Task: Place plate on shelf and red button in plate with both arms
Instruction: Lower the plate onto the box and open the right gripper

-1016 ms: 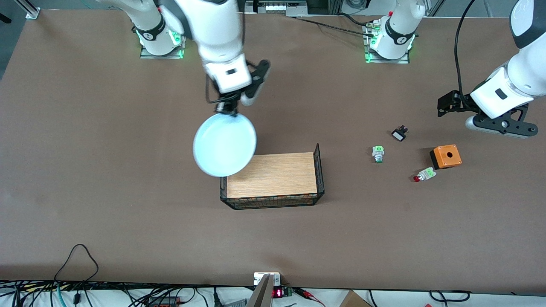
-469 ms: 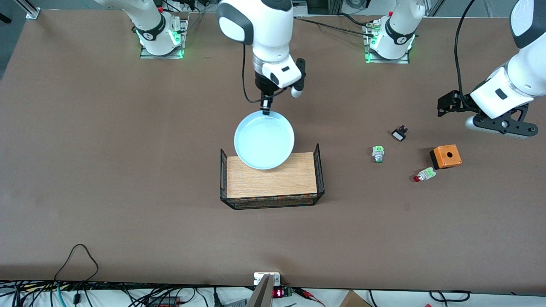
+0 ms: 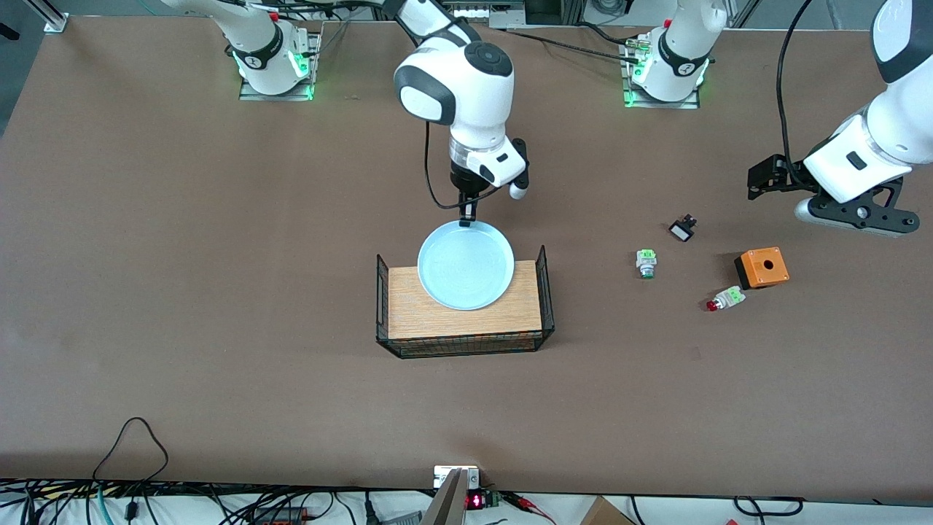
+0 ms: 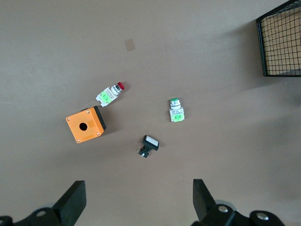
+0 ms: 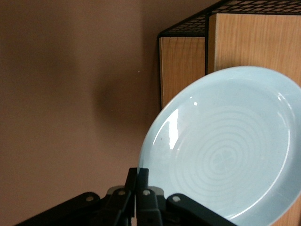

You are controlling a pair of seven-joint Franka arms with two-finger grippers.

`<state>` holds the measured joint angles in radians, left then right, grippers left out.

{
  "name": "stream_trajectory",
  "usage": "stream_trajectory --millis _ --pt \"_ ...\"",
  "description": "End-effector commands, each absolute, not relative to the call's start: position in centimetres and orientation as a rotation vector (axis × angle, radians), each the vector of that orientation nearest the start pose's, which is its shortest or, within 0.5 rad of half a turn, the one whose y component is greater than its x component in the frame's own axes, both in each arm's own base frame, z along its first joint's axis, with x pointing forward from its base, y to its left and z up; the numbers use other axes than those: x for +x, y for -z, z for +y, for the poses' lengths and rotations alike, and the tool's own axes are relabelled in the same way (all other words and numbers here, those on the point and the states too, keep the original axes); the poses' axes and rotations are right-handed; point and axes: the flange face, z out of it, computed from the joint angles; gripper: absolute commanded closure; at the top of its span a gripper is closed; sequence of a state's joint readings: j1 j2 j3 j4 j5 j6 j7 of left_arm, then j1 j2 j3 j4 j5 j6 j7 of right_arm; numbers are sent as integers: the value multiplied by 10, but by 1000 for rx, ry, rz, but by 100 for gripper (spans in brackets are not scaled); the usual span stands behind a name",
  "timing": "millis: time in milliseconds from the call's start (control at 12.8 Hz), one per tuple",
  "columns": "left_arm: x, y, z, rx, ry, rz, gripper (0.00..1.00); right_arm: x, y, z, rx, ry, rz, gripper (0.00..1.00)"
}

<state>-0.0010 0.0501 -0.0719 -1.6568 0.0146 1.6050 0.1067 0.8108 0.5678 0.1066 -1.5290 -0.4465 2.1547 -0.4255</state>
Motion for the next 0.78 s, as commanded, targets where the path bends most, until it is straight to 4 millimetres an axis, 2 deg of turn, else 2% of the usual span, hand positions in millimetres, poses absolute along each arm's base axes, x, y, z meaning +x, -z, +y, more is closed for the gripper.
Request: stream_trajectory --millis 0,78,312,547,625,703 --pt "561 -564 -38 -3137 -159 310 0 460 -340 550 -2422 287 -2444 89" --pt "561 -564 -38 -3137 -161 310 0 461 -347 551 -2420 302 -2445 84" --pt "561 -564 -38 -3137 -159 310 0 467 -354 548 -2419 324 -2449 85" --pt "561 -564 -38 -3137 -159 310 0 480 -351 539 -2411 325 -2463 85" --pt "561 -564 -38 -3137 -159 310 0 484 -352 536 -2429 339 -2440 77" --pt "561 -564 -38 -3137 -161 310 0 484 -357 536 -2439 346 -2420 1"
